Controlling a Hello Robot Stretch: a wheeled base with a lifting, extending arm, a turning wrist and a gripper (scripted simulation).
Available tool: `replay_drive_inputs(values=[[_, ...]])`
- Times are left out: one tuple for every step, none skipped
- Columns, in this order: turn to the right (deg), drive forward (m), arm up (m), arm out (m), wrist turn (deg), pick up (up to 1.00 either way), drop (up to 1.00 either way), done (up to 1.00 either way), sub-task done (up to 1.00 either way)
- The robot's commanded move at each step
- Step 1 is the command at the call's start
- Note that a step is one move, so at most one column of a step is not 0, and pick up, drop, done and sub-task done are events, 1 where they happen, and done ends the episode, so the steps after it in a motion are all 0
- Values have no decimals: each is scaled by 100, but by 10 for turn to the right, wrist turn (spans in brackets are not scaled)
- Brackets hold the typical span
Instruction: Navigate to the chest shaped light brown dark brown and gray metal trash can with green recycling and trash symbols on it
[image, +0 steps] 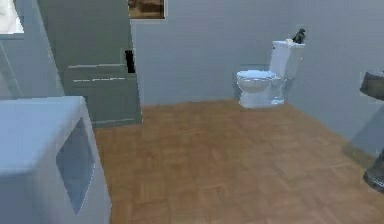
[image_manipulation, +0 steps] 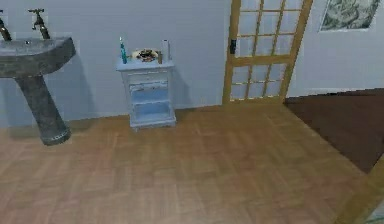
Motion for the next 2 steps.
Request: replay_drive_inputs(values=[[90,0,0,0,0,0,0,0,0],[0,35,0,0,0,0,0,0,0]])
